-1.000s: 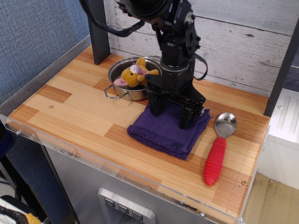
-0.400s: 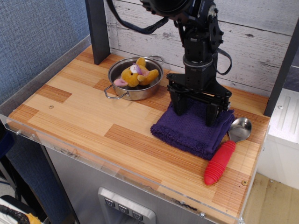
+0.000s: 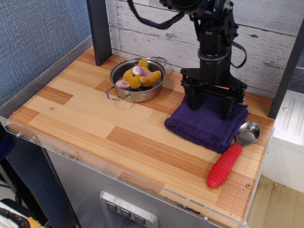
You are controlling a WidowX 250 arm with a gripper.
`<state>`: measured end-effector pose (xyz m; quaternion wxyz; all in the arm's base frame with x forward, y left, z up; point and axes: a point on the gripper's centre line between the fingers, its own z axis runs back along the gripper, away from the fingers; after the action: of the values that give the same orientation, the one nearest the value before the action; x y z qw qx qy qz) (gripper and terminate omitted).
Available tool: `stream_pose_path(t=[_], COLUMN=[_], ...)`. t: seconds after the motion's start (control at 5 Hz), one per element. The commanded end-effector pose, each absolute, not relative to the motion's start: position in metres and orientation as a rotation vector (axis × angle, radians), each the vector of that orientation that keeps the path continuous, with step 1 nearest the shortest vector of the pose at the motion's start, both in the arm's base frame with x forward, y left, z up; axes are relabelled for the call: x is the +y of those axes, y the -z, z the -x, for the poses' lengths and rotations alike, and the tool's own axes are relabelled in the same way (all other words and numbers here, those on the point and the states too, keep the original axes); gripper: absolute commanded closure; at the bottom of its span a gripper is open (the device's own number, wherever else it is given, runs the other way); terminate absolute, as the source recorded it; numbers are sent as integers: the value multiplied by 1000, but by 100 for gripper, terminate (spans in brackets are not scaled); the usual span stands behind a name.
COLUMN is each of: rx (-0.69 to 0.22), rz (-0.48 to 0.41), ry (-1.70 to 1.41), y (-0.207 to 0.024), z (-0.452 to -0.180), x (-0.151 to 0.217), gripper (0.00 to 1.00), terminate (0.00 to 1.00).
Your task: Move the purple cloth at the edge of the corner of the table.
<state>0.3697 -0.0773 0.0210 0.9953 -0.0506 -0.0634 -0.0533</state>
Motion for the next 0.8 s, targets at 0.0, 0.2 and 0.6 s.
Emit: stream_pose_path(t=[0.0, 0.2, 0.6], rx=[-157, -165, -272], rz=[99, 95, 124], ry=[124, 121, 109], y=[-27, -44, -96], z=[-381, -380, -387], x=[-82, -78, -80], gripper=[0, 0, 0], terminate=[0, 0, 0])
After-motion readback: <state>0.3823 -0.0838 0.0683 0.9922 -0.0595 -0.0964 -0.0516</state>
